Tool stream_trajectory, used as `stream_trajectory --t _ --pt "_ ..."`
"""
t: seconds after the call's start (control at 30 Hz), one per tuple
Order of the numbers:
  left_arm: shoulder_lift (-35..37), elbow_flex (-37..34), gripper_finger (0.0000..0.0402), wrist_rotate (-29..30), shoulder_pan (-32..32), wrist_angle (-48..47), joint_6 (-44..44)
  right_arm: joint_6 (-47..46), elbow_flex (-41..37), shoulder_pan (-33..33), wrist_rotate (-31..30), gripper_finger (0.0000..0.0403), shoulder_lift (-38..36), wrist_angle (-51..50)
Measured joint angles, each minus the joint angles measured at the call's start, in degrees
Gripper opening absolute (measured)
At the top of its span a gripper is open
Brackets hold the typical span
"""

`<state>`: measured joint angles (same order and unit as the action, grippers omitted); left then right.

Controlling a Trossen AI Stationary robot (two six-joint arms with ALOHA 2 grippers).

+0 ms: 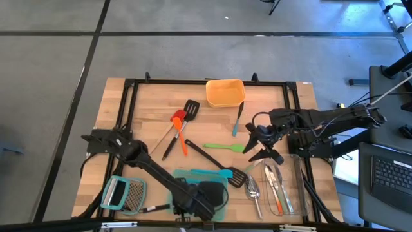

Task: Pick & Place Kitchen Items
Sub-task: Put the black spatula into the blue bin

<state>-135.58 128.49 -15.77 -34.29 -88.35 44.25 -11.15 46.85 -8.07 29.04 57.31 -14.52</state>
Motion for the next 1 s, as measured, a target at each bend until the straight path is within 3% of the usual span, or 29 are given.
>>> stream_trajectory --t 0.13,0.6,1.0 --pt "-4.61 6.53 0.0061 -0.21 -0.15 -1.39 -1.06 1.37 0.00 -0.85 -0.07 0.0197 -1.70 0.38" --pt "-5.06 5.18 0.0061 2.09 0.27 -1.75 -9.15 3.03 0.00 -3.43 -0.04 0.0197 -3.12 0.61" --pt "-5.06 5.18 0.0061 1.12 0.14 -1.67 -8.85 3.03 0.00 -7.14 0.11 0.0197 -3.10 0.61"
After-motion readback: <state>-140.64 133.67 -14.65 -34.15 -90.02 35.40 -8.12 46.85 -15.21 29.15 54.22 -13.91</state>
